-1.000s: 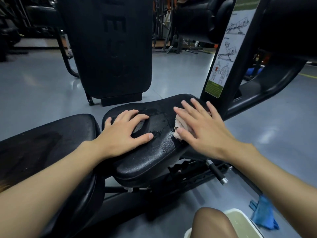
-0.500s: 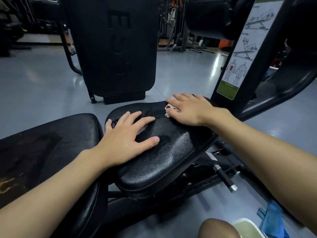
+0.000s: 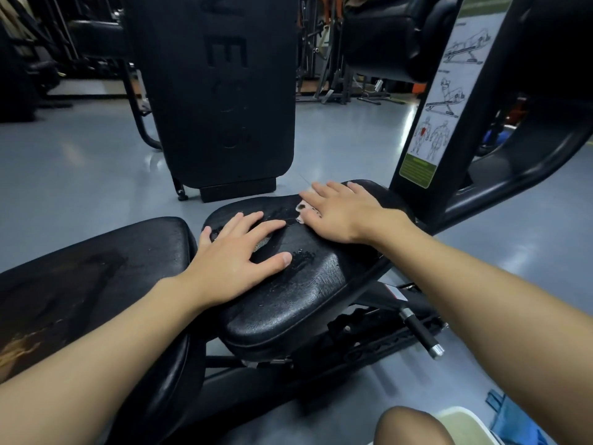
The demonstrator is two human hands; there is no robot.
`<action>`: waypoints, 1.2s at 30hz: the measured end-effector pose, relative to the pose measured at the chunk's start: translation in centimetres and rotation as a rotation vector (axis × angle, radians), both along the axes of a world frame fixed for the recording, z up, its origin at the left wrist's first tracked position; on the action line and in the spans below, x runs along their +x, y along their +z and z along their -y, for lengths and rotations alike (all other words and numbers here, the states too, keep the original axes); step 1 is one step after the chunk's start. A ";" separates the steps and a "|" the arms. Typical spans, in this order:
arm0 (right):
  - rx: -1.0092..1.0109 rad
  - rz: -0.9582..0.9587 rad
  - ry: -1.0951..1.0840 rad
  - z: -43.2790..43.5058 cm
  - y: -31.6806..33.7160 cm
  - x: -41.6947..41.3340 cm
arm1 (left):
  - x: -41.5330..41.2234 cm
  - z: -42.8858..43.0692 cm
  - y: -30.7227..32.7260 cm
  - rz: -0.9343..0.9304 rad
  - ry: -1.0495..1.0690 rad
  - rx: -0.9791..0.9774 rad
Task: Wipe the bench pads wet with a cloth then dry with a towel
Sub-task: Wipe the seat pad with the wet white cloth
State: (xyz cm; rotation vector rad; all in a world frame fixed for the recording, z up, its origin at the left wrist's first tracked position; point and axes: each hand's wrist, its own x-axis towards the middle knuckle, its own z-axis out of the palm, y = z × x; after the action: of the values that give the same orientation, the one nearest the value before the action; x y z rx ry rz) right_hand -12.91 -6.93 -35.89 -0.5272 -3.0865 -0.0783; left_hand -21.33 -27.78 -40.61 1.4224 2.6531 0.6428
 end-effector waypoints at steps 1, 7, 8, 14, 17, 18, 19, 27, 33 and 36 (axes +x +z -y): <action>0.008 -0.020 0.014 0.5 -0.2 1.2 | 0.0 0.0 0.0 0.006 0.000 0.005; 0.060 -0.139 0.034 3.8 -2.2 7.3 | 0.5 0.4 0.2 0.009 0.017 0.088; 0.057 -0.150 0.041 4.2 -2.4 8.2 | 0.5 0.6 0.2 0.001 0.016 0.097; -0.038 -0.298 0.020 4.9 -2.5 9.8 | -1.4 3.9 -0.4 -0.098 -0.049 -0.027; 0.058 -0.224 0.001 4.6 -2.6 7.5 | -1.9 4.1 -0.7 -0.080 -0.050 -0.040; 0.062 -0.182 -0.007 4.3 -2.3 6.5 | -2.0 4.0 -0.8 -0.079 -0.052 -0.030; 0.059 -0.140 -0.012 3.9 -1.9 5.6 | -2.0 3.9 -0.9 -0.080 -0.052 -0.020; 0.043 0.022 -0.018 0.8 -0.5 -3.7 | -2.1 3.8 -1.3 -0.090 -0.053 0.012; -0.015 0.088 -0.057 0.1 0.0 -7.4 | -2.4 3.9 -1.2 -0.076 -0.041 0.024; 0.011 0.055 -0.023 0.6 -0.4 -6.1 | -2.3 3.9 -1.2 -0.071 -0.037 0.026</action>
State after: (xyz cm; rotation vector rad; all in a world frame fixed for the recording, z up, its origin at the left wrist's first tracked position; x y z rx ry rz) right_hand -19.01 -7.58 -36.28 -0.5699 -3.1318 -0.1123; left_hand -23.66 -31.72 -41.81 1.5256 2.6738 0.6366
